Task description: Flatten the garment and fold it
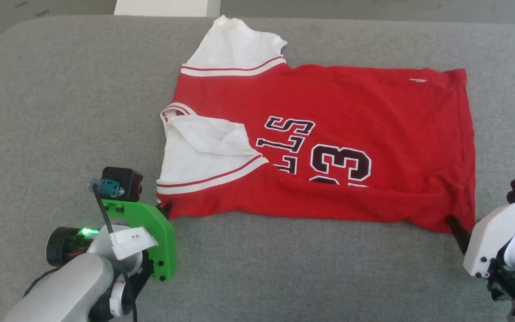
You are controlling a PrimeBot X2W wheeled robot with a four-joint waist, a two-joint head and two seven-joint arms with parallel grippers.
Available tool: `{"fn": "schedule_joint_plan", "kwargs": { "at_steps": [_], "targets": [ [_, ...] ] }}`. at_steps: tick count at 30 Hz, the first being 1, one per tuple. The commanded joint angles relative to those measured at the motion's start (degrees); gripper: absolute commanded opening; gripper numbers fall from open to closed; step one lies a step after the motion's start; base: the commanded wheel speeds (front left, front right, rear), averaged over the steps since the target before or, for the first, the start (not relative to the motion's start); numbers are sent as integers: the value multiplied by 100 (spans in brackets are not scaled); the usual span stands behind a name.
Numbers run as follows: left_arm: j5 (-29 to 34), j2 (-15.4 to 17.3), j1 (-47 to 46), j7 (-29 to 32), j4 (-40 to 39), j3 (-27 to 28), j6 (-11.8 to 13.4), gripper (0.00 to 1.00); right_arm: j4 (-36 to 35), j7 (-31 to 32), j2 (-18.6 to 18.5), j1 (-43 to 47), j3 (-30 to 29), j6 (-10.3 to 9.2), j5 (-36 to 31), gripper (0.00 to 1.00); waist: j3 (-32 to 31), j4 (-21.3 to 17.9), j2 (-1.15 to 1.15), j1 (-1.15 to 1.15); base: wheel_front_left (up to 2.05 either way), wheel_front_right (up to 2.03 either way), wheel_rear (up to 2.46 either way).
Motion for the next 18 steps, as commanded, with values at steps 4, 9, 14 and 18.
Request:
{"fn": "schedule_joint_plan", "kwargs": {
  "at_steps": [4, 9, 14, 18],
  "targets": [
    [67, 102, 63, 14, -8, -4, 4, 0, 266, 122, 16, -42, 110, -8, 25, 100, 152, 74, 0, 0, 0, 0, 0],
    [42, 140, 64, 38, 51, -13, -45, 0, 253, 143, 16, -2, 173, -8, 51, 0, 165, 86, 0, 0, 0, 0, 0],
    [-7, 173, 106, 53, 145, -24, -102, 0, 23, 182, 9, 48, 172, -8, 75, 0, -37, 61, 0, 0, 0, 0, 0],
    [-55, 213, 171, 58, 184, -19, -117, 0, -252, 346, -154, 162, 254, -8, 268, 0, -295, 36, 0, 0, 0, 0, 0]
  ]
}}
